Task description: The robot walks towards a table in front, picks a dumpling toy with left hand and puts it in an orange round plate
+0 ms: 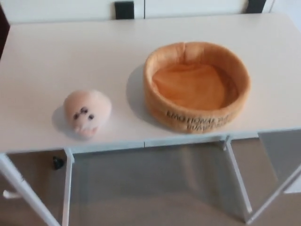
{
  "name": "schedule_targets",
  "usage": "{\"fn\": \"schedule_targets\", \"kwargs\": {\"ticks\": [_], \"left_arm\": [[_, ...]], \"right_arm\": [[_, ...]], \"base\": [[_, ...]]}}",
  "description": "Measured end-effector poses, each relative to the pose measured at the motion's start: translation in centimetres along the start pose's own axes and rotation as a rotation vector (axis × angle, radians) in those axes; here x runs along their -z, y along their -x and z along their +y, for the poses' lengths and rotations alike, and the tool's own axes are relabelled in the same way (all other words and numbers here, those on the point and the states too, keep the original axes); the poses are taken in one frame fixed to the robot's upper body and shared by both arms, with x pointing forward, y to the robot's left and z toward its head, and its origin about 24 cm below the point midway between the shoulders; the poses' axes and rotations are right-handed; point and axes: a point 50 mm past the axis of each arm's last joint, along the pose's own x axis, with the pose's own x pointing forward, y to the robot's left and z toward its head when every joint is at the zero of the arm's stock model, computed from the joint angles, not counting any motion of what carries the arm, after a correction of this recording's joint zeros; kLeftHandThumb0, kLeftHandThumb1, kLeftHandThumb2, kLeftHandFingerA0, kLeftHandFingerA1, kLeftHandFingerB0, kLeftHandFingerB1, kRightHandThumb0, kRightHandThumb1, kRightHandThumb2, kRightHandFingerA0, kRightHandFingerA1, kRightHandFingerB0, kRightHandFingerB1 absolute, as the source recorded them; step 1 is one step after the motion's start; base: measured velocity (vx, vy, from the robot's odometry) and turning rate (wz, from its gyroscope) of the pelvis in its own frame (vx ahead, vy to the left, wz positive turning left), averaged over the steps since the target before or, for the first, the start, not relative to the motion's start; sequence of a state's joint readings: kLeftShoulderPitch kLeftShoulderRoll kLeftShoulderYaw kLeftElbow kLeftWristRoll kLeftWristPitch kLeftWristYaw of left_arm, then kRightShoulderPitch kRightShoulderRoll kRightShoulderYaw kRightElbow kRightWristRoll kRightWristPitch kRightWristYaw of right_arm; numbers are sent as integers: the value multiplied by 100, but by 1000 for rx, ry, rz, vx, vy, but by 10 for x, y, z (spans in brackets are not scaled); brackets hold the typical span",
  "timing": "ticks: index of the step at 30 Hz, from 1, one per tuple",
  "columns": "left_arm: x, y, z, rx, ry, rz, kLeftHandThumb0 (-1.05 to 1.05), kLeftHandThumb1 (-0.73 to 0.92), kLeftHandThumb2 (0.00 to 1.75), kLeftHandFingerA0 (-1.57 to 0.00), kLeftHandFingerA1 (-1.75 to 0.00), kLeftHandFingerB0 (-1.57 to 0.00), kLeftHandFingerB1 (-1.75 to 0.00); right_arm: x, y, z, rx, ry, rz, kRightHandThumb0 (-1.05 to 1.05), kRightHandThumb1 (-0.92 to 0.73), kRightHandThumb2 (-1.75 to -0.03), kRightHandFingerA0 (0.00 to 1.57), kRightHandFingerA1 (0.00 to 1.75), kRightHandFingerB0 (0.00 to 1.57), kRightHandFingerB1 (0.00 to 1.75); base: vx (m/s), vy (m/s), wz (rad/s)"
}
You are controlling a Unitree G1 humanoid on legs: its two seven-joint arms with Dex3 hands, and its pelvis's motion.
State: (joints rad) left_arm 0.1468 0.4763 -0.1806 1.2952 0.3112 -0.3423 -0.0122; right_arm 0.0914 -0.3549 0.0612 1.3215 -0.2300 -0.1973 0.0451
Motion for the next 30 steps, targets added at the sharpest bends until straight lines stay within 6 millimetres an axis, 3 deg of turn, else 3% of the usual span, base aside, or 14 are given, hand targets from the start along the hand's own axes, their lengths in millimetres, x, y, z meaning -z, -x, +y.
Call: {"fn": "schedule_targets", "kwargs": {"ticks": [4, 5, 6, 7, 8, 11, 12, 19, 20, 21, 23, 24, 30], "left_arm": [[-7, -2, 2, -6, -2, -22, -35, 64, 59, -60, -46, -42, -36], [-7, -2, 2, -5, -1, -22, -40, 55, 79, -59, -61, -36, -47], [-6, -2, 2, -4, -1, -21, -40, 55, 79, -59, -61, -36, -47], [-6, -2, 2, -3, -1, -20, -34, 64, 59, -62, -48, -43, -36], [-5, -2, 1, -1, -2, -18, -43, 54, 82, -54, -58, -36, -48], [-3, -1, -1, 5, -7, -14, -42, 54, 81, -54, -58, -36, -48], [-3, -1, -1, 5, -8, -14, -31, 67, 60, -61, -49, -42, -36], [-8, -2, 7, -13, -6, -26, -34, 67, 60, -59, -46, -40, -35], [-7, -2, 6, -10, -10, -26, -44, 54, 81, -53, -57, -34, -47], [-7, -2, 6, -7, -14, -26, -32, 67, 59, -60, -48, -41, -35], [-7, -2, 5, -6, -14, -27, -32, 65, 60, -61, -50, -41, -36], [-7, -2, 5, -6, -14, -27, -42, 52, 78, -54, -58, -34, -46], [-7, -2, 5, 3, -5, -24, -42, 50, 77, -61, -63, -34, -47]], "right_arm": [[-3, 0, -6, 16, 1, -8, -32, -63, -59, 68, 43, 51, 37], [-4, -1, -6, 17, 2, -13, -32, -63, -59, 68, 43, 51, 37], [-4, -1, -6, 17, 2, -13, -32, -63, -59, 68, 43, 51, 37], [-4, -1, -6, 17, 1, -14, -32, -62, -59, 69, 43, 51, 37], [-4, -1, -6, 17, 0, -12, -32, -62, -59, 70, 44, 51, 37], [-1, 0, -5, 13, -1, 1, -31, -62, -59, 69, 43, 51, 37], [1, 0, -4, 11, -1, 7, -31, -63, -58, 70, 46, 52, 37], [-1, 0, -1, 5, -5, 3, -32, -64, -60, 69, 44, 53, 37], [0, 0, -1, 4, -5, 4, -31, -63, -60, 71, 45, 53, 38], [2, 0, 0, 3, -5, 8, -31, -63, -60, 69, 43, 52, 37], [3, 1, 0, 2, -5, 11, -30, -62, -59, 70, 43, 52, 37], [3, 1, 0, 2, -5, 12, -31, -63, -60, 71, 48, 52, 37], [4, 1, 2, 2, -21, 14, -29, -62, -59, 70, 44, 52, 37]], "base": [[426, 4, 19], [202, -43, 2], [212, -29, -12], [210, -23, -14], [207, -13, -20], [216, 2, -17], [266, 140, -15], [231, 191, 4], [100, 70, 10], [99, 47, 11], [72, 6, 8], [90, -40, 8], [42, -102, 0]]}}
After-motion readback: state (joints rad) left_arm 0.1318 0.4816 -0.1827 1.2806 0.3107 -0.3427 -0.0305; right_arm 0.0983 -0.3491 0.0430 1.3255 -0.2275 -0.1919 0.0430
